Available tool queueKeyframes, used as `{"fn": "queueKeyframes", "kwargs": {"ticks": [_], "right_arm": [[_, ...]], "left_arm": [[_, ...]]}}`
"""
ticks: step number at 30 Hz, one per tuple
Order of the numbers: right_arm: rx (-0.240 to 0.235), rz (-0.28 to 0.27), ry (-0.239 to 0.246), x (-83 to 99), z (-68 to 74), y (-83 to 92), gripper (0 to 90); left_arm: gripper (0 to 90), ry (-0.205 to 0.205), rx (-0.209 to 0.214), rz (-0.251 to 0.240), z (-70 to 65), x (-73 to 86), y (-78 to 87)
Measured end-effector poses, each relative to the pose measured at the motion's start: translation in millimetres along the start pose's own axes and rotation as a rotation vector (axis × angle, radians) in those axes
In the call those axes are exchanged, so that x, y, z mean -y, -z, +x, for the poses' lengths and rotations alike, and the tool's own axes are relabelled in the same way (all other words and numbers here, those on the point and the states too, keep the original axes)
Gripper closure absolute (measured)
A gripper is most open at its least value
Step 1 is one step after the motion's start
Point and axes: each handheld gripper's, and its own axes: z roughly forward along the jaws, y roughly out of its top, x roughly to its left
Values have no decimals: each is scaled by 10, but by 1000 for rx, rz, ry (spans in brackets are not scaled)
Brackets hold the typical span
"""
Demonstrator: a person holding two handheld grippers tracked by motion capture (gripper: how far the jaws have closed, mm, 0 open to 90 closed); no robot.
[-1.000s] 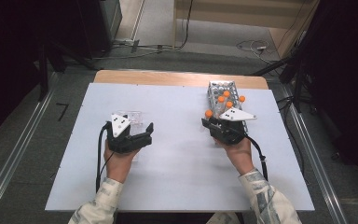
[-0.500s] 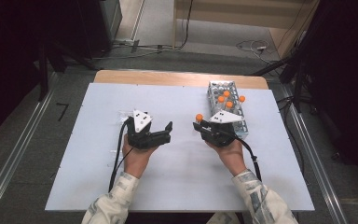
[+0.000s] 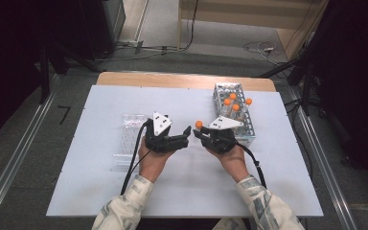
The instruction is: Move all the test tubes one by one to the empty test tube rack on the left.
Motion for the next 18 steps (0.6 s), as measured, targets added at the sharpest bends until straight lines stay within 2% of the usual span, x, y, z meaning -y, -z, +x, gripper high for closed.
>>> {"fn": "queueKeyframes", "kwargs": {"ticks": [1,7,13,18], "right_arm": [[-2,1,-1,-1,9,-6,718],[-15,6,4,-7,56,-36,717],[-23,10,14,2,86,-59,717],[-30,11,17,1,109,-61,717]], "left_arm": [[179,-9,15,-3,-31,0,-24],[268,-22,44,2,-99,-5,-82],[436,-42,108,6,-161,6,-124],[523,-56,121,19,-195,8,-147]]}}
